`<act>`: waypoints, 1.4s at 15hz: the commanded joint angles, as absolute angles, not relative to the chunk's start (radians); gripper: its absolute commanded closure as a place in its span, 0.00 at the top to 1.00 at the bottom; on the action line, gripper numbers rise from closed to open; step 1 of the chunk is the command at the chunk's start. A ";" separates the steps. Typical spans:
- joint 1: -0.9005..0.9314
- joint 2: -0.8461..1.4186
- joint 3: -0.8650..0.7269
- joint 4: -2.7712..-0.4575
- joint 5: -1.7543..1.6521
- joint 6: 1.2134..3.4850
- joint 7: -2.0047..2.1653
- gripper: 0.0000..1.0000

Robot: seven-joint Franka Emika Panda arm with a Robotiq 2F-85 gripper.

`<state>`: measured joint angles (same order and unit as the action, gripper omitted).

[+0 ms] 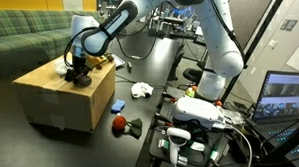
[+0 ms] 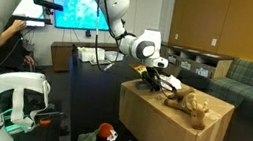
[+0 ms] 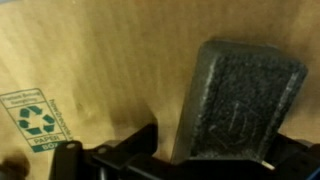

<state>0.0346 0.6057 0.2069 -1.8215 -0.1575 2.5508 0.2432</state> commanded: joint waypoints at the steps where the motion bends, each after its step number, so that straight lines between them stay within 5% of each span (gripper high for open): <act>1: 0.053 0.535 0.209 -1.899 -0.055 2.512 0.080 0.98; 4: 0.091 0.489 0.201 -1.916 -0.041 2.491 0.038 0.88; 6: 0.114 0.460 0.196 -1.928 -0.044 2.487 0.041 0.64; 11: 0.158 0.401 0.181 -1.984 -0.053 2.493 0.070 0.31; 21: 0.151 0.209 0.171 -2.223 -0.038 2.496 0.071 0.31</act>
<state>0.1478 0.3348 0.1805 -2.1052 -0.0690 2.4888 0.0728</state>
